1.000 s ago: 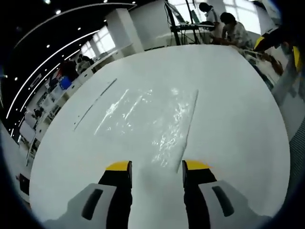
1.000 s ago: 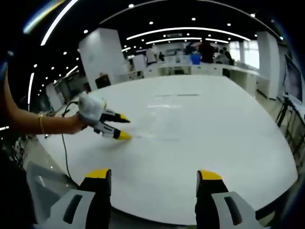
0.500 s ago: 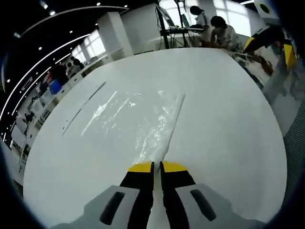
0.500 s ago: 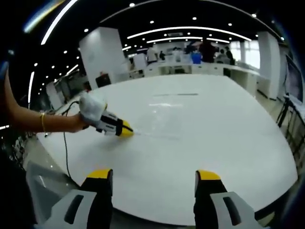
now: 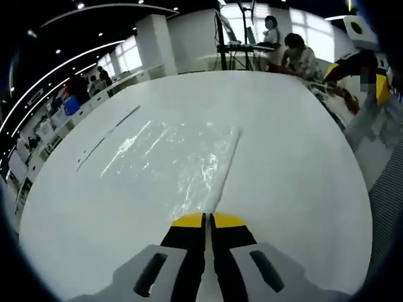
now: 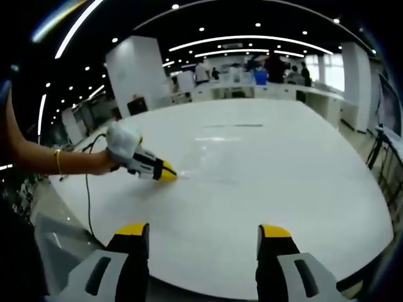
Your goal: Open the resealable bag by pulling the two sides of the seal apart until the entire bag opening is separated and visibly accessible.
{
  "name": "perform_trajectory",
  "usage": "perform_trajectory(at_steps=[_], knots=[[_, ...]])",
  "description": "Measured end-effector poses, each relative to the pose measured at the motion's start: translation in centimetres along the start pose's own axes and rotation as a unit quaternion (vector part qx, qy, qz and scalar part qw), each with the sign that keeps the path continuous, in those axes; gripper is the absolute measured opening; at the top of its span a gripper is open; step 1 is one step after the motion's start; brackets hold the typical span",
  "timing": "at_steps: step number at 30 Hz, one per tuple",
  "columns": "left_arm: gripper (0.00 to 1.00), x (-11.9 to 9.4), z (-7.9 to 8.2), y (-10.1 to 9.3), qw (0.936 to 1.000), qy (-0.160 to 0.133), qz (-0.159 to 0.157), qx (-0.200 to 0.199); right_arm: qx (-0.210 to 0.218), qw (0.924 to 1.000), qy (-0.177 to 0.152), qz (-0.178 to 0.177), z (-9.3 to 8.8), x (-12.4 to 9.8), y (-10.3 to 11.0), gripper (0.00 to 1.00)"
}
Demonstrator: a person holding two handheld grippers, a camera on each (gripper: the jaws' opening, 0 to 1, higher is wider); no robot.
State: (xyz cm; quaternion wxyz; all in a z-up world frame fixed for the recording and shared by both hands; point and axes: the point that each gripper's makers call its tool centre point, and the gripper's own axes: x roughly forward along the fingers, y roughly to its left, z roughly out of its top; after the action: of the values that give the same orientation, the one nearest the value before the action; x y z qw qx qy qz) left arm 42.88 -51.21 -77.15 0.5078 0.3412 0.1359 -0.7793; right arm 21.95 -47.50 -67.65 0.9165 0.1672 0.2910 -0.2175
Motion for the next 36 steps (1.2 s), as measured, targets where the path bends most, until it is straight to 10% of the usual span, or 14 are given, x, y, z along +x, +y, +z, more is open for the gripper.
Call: perform_trajectory(at_steps=[36], knots=[[0.0, -5.6, 2.3, -3.7, 0.9917, 0.006, -0.01, 0.128, -0.074, 0.997, -0.007, 0.021, 1.4, 0.1, 1.8, 0.64]])
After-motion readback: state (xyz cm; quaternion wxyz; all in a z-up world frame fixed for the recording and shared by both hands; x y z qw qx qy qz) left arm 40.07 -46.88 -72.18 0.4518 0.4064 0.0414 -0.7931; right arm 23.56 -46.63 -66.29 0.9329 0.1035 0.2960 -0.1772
